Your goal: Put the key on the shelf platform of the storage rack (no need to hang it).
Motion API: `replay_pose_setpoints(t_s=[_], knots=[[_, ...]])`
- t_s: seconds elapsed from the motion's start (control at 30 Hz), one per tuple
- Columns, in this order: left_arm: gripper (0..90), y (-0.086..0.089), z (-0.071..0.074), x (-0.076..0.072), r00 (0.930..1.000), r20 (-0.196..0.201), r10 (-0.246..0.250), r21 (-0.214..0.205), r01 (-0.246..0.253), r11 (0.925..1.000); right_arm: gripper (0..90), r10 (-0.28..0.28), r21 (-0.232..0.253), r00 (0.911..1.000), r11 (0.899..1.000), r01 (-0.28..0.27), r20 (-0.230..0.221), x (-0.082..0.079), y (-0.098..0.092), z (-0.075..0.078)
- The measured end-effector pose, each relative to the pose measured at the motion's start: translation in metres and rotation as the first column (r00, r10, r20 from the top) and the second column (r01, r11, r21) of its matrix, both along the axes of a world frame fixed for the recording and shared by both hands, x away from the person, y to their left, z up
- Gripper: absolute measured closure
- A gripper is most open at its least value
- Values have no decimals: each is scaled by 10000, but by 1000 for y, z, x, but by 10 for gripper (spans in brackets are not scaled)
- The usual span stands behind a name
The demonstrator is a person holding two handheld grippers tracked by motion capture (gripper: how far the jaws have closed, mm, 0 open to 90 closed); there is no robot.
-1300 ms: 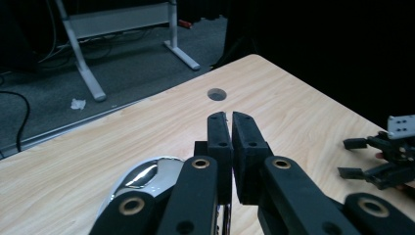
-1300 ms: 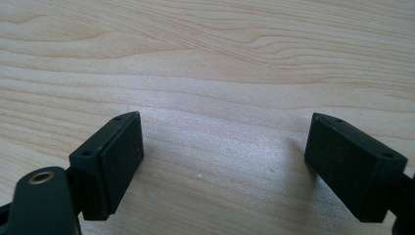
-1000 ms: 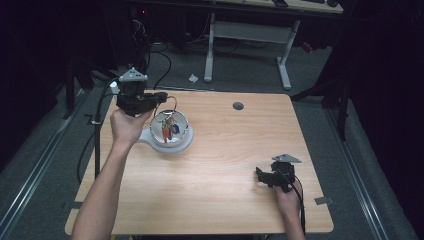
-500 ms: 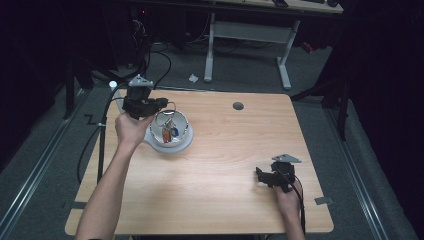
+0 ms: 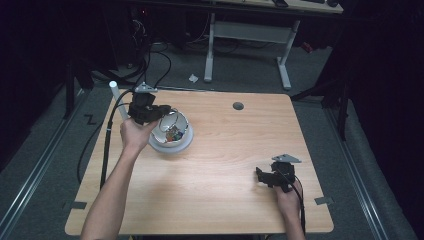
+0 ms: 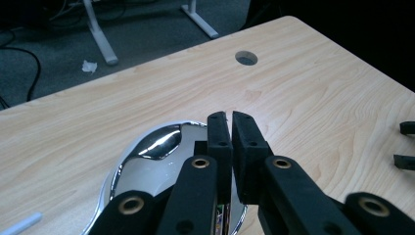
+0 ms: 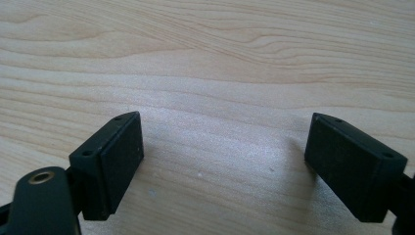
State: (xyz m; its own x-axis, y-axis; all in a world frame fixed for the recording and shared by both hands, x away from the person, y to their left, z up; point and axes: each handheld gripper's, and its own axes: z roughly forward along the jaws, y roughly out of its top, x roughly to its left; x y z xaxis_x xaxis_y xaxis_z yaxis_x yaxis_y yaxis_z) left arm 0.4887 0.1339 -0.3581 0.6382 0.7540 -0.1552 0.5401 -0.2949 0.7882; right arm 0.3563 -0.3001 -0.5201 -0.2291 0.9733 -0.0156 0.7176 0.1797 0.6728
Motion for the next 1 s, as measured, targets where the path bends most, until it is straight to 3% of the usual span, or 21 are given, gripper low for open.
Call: replay_pose_setpoints(t_s=[0.07, 0.33, 1.0], knots=[[874, -2, -3, 0, 10000, 9, -64, 180, 64, 9998, 145, 3, -3, 10000, 10000, -3, 2, 0, 0, 0], [873, -6, -16, 1, 9997, -234, -122, 267, 128, 9996, 145, 1, 0, 10000, 10000, -1, 0, 0, 0, 0], [872, -13, -47, 7, 9969, -775, 113, 756, -55, 9971, 145, 1, -2, 10000, 10000, -1, 1, 0, 0, 0]])
